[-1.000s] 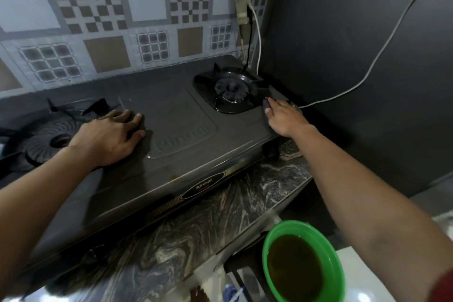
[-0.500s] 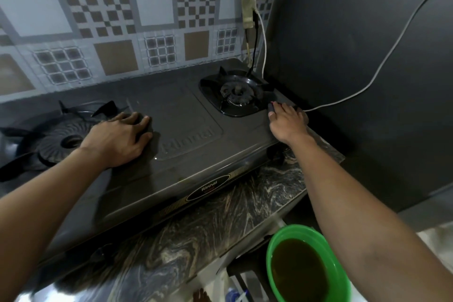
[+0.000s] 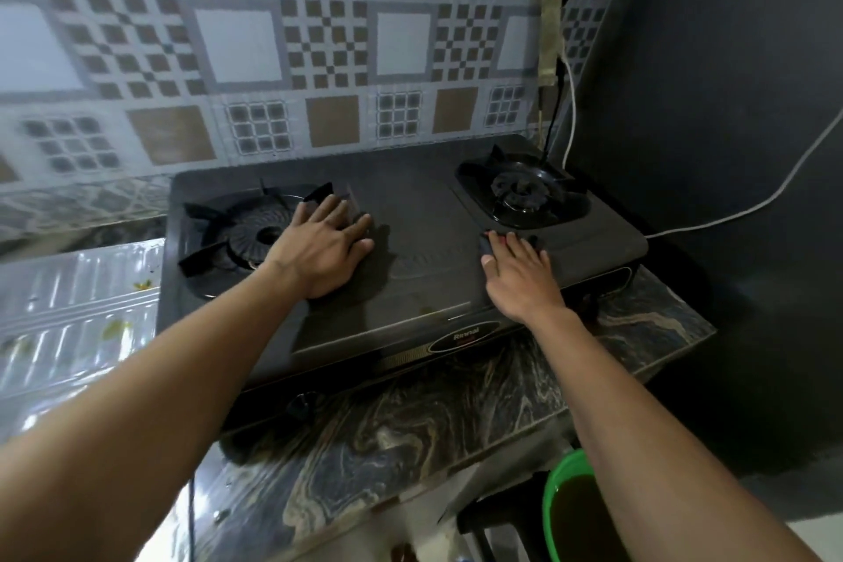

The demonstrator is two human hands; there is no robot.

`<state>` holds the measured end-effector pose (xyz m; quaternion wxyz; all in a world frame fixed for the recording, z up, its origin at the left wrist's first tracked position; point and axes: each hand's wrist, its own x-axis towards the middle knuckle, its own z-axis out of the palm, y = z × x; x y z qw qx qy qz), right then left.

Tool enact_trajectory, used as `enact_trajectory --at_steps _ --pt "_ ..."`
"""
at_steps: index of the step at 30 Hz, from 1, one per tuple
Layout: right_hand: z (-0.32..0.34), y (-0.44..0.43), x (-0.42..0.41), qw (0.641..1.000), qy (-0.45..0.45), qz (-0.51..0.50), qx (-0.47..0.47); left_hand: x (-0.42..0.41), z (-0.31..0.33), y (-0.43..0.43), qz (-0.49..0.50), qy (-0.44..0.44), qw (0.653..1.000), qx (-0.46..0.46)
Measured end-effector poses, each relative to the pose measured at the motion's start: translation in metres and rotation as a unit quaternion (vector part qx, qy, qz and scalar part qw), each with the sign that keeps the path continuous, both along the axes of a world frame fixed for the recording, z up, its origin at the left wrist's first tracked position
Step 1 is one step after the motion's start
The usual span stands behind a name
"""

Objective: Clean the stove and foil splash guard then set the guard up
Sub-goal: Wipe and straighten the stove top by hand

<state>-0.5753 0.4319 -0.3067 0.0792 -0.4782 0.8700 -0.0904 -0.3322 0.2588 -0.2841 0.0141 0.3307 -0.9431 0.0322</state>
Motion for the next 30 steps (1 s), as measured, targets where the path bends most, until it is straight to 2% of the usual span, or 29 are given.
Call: enact_trajectory --at_steps 6,13,19,25,30 --pt "0.002 -0.008 0.034 0.999 0.005 0.036 -0.006 0.064 -0.001 -0.006 0.045 0.002 0.999 -0.027" --pt "0.004 -0.020 0.117 0.991 0.004 0.132 -0.035 0.082 -0.002 -0.011 0.093 0.015 0.993 0.077" --pt "-0.004 -0.021 0.192 0.975 0.013 0.207 -0.077 0.089 -0.004 -0.010 0.081 -0.007 0.993 0.080" --pt "-0.004 -0.012 0.183 0.971 -0.018 0.223 -0.089 0.095 -0.001 -0.014 0.059 -0.014 0.995 0.073" --pt "-0.004 -0.013 0.169 0.977 -0.024 0.192 -0.086 0.115 -0.004 -0.015 0.060 0.011 0.997 0.042"
